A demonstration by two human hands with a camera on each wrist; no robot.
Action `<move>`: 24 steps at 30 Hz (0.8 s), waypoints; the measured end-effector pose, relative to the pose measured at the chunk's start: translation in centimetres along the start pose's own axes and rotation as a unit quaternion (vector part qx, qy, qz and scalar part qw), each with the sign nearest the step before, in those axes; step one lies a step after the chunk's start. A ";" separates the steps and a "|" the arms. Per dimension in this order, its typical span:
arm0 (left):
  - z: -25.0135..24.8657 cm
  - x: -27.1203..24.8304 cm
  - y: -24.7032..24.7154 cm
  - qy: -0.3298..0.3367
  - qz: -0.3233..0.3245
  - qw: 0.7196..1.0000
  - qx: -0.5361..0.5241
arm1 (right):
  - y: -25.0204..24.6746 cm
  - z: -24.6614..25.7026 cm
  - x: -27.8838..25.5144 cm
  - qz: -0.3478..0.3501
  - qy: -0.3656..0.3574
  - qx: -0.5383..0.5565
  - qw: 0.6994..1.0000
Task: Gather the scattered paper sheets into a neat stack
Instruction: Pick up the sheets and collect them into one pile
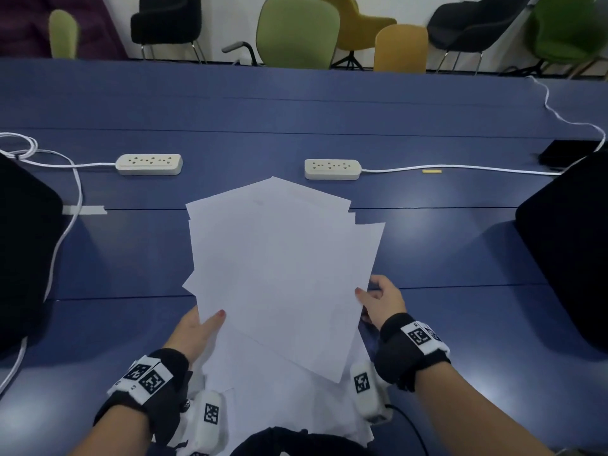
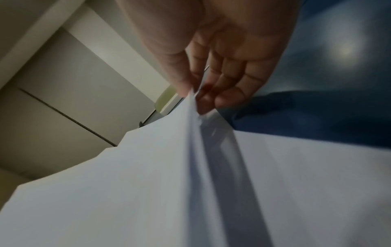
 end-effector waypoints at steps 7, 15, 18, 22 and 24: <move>0.7 0.4 -0.6 -0.045 -0.018 0.998 -0.046 | -2.6 0.8 1.7 0.002 -0.037 -0.092 0.995; 0.6 0.4 -1.0 -0.050 -0.029 0.997 -0.054 | -2.7 0.2 2.1 0.051 -0.013 -0.153 0.987; 1.3 0.6 -1.3 -0.063 -0.028 0.997 -0.046 | -3.2 0.1 2.4 0.008 0.007 -0.044 0.999; 1.4 0.7 -1.3 -0.068 -0.015 0.997 -0.043 | -3.4 0.6 3.7 -0.046 -0.013 -0.001 0.999; 1.3 0.6 -1.0 -0.068 -0.007 0.997 -0.036 | -3.5 1.1 4.2 -0.065 -0.023 -0.003 0.998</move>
Point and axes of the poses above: each hand's wrist, its own x-axis towards the middle knuckle, its own y-axis out of the palm, z = x × y, the point moved 6 cm from there along x, towards the middle knuckle, and after that the axes turned 2 degrees about -y, right-handed, at the moved point
